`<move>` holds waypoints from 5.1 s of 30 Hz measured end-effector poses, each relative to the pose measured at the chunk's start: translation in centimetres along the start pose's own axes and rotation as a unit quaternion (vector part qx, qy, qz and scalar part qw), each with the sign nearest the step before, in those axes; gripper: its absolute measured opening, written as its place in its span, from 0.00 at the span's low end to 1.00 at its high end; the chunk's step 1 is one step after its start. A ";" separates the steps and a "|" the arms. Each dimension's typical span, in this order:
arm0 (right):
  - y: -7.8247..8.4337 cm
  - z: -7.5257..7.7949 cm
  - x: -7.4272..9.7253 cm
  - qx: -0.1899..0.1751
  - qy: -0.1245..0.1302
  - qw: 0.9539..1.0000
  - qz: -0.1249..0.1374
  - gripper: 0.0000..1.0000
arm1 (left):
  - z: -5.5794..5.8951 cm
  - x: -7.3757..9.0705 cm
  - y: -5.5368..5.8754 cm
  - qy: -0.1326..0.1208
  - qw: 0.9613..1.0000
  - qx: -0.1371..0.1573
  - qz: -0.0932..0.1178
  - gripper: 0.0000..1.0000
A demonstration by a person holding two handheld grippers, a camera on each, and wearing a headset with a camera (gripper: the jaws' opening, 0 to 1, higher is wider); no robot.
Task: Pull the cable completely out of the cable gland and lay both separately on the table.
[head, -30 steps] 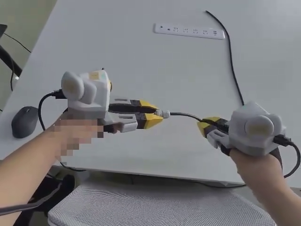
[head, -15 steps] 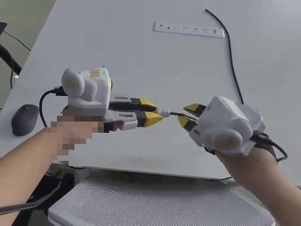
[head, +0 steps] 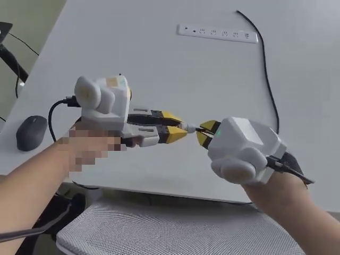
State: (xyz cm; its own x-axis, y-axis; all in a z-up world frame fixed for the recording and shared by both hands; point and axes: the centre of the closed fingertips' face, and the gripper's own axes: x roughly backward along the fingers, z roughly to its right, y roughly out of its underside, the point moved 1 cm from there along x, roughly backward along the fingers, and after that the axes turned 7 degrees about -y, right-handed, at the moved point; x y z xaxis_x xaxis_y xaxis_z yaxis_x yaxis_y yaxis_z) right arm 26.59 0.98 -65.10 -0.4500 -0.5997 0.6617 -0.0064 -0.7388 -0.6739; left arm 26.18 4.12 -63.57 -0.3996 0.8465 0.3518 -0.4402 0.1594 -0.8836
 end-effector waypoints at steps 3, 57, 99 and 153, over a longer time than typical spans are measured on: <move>0.0 0.5 0.2 -0.028 0.007 1.000 0.011 0.00 | 0.0 -0.1 -0.3 -0.002 1.000 0.001 0.007 0.15; 8.9 2.6 0.9 -0.294 0.050 0.954 0.029 0.09 | -0.4 0.0 -0.4 -0.016 1.000 0.015 0.016 0.15; 0.0 0.5 -0.7 -0.020 -0.020 0.999 0.019 0.00 | -0.6 -0.3 0.0 -0.013 1.000 0.010 0.006 0.15; 9.6 1.4 -1.0 -0.372 -0.002 0.928 0.031 0.01 | 0.1 -0.4 0.1 -0.018 1.000 0.013 0.011 0.15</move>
State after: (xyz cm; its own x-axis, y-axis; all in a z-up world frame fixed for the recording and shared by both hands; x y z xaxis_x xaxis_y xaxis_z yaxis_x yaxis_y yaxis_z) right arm 28.23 -5.97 -71.74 -0.4673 -0.6351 0.6151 -0.5968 -0.2867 -0.7494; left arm 26.25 3.74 -63.77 -0.4381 0.8304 0.3442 -0.4523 0.1273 -0.8828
